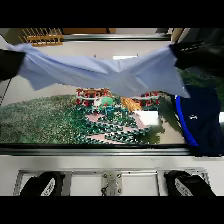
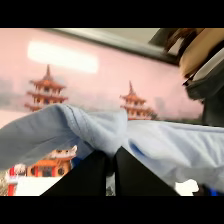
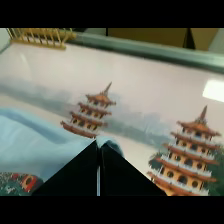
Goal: Fold the clothes and pants, and hang the long-sleeved shirts on hangers.
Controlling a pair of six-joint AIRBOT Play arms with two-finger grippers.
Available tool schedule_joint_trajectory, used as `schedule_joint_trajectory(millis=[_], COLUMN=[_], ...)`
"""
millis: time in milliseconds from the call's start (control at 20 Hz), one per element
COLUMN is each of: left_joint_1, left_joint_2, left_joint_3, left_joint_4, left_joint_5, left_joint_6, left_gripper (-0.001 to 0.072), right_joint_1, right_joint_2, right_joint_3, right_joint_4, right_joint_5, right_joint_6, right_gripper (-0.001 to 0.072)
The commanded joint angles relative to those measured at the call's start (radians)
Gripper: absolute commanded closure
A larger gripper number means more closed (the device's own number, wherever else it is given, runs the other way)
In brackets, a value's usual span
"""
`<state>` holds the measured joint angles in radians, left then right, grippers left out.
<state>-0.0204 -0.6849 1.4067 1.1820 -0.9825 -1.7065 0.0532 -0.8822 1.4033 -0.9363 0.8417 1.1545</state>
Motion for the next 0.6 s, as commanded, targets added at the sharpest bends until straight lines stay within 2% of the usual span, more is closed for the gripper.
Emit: schedule_joint_trajectory(millis=[0, 150, 300, 450, 550], left_joint_1=[-0.038, -0.057, -0.058, -0.059, -0.059], left_joint_2=[0.131, 0.161, 0.135, 0.079, 0.044], left_joint_3=[0.053, 0.054, 0.052, -0.029, -0.150], left_joint_4=[0.003, 0.003, 0.003, 0.000, -0.006], left_joint_5=[0.014, -0.059, -0.268, -0.492, -0.556], left_joint_6=[-0.059, -0.105, -0.157, -0.217, -0.224], left_gripper=[0.0699, 0.0699, 0.0699, 0.0699, 0.0699], right_joint_1=[-0.008, -0.008, -0.008, -0.006, -0.006], right_joint_2=[0.183, 0.249, 0.270, 0.221, 0.133], right_joint_3=[0.026, 0.026, 0.026, 0.026, 0.026], right_joint_4=[-0.044, -0.166, -0.269, -0.264, -0.202], right_joint_5=[0.008, 0.016, 0.037, 0.039, 0.039], right_joint_6=[-0.002, 0.098, 0.203, 0.257, 0.264], right_gripper=[0.0703, 0.0703, 0.0703, 0.0703, 0.0703])
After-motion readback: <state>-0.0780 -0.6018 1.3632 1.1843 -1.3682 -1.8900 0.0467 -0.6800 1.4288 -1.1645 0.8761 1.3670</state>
